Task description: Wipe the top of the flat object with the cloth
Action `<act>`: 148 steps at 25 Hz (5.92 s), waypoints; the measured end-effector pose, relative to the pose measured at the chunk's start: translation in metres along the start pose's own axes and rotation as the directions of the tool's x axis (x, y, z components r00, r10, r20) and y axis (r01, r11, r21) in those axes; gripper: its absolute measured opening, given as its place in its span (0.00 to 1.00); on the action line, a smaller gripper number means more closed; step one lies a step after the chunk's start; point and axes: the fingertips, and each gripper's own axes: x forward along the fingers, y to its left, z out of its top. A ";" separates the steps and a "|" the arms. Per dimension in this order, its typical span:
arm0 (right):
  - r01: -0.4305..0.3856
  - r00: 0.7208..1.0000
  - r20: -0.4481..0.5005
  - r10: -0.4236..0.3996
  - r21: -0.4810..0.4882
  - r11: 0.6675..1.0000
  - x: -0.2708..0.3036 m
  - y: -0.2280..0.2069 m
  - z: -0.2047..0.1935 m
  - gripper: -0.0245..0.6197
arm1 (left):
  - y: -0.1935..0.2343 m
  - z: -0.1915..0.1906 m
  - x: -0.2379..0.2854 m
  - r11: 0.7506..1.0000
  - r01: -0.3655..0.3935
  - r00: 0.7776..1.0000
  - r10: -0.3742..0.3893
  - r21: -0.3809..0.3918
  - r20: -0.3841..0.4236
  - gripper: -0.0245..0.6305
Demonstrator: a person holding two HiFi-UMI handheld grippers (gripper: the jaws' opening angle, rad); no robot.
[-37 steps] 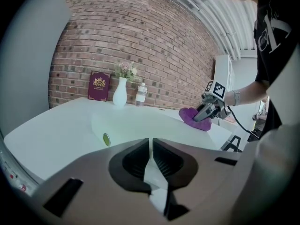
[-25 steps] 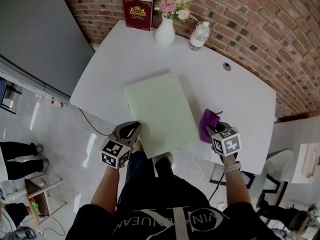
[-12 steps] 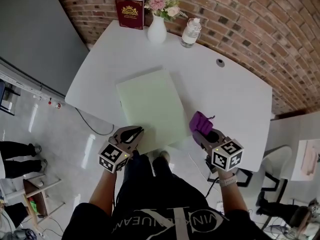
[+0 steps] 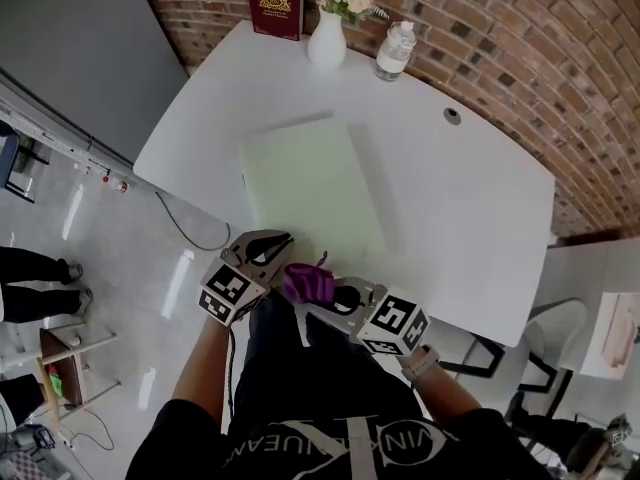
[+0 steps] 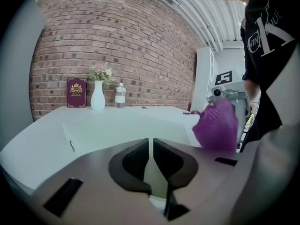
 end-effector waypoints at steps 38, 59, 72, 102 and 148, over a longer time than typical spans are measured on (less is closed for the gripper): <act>0.022 0.989 0.091 -0.113 0.676 0.737 -0.018 -0.077 -0.062 0.14 | 0.003 -0.021 -0.002 0.998 0.036 0.999 -0.034 0.048 -0.041 0.08; 0.269 0.850 0.123 -0.513 0.736 0.622 -0.154 -0.149 -0.071 0.14 | 0.009 -0.018 -0.004 1.000 0.005 1.000 -0.005 -0.017 -0.027 0.08; 0.353 0.867 0.085 -0.491 0.591 0.726 -0.139 -0.182 -0.037 0.14 | 0.047 -0.030 -0.064 0.878 -0.378 0.918 0.397 -0.294 0.005 0.08; -0.004 0.997 0.063 -0.043 0.606 0.796 0.013 -0.076 -0.020 0.14 | 0.063 -0.030 -0.102 0.828 -0.512 0.849 0.528 -0.230 0.010 0.08; 0.052 0.998 0.001 -0.069 0.648 0.760 0.015 -0.172 0.019 0.14 | 0.061 -0.044 -0.046 0.956 -0.217 0.911 0.272 0.199 -0.311 0.05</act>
